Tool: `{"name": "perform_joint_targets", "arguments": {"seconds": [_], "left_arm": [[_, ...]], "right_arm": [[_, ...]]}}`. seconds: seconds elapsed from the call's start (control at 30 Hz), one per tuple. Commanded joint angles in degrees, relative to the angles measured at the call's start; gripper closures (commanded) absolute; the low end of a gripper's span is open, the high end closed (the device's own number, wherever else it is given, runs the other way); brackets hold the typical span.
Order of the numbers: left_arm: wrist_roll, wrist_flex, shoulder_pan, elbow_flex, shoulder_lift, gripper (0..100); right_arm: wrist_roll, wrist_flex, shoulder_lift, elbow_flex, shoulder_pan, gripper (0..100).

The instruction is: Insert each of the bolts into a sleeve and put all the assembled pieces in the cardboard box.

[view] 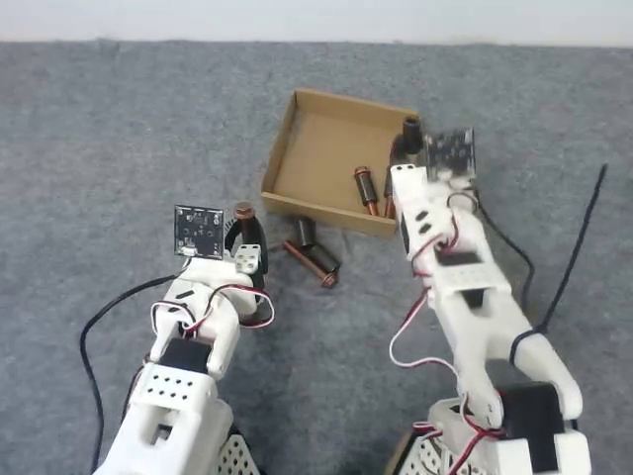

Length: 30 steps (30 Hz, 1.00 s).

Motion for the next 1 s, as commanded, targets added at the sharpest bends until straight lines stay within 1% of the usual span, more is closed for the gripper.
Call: {"name": "perform_joint_targets", "arguments": {"seconds": [0.0, 0.1, 0.23, 0.37, 0.47, 0.57, 0.63, 0.73, 0.97], "left_arm": [[-0.4, -1.8, -0.4, -1.8, 0.3, 99], [-0.4, -1.8, -0.4, -1.7, 0.3, 99], [-0.4, -1.8, -0.4, -1.7, 0.3, 99], [-0.4, -1.8, -0.4, -1.6, 0.3, 99], [-0.4, -1.8, -0.4, -1.6, 0.3, 99], [-0.4, -1.8, -0.4, -1.6, 0.3, 99], [-0.4, -1.8, -0.4, -1.6, 0.3, 99], [-0.4, -1.8, -0.4, -1.6, 0.3, 99], [-0.4, -1.8, -0.3, -1.7, 0.2, 99]], "right_arm": [[0.0, -13.9, 0.8, 2.9, -1.0, 99.2], [0.0, -23.0, 5.5, 5.1, -1.0, 99.2], [0.0, -34.5, 15.4, 6.0, -0.8, 99.2], [0.1, -49.2, 24.7, 8.2, 0.3, 99.2], [0.4, -59.0, 29.3, 12.6, 0.4, 99.2], [0.4, -67.2, 30.9, 18.7, 0.0, 99.2], [0.3, -71.2, 30.8, 23.0, 0.0, 99.2], [0.1, -74.1, 30.8, 28.6, 0.0, 99.2], [0.0, -74.6, 30.7, 33.9, -0.2, 99.2]]}}
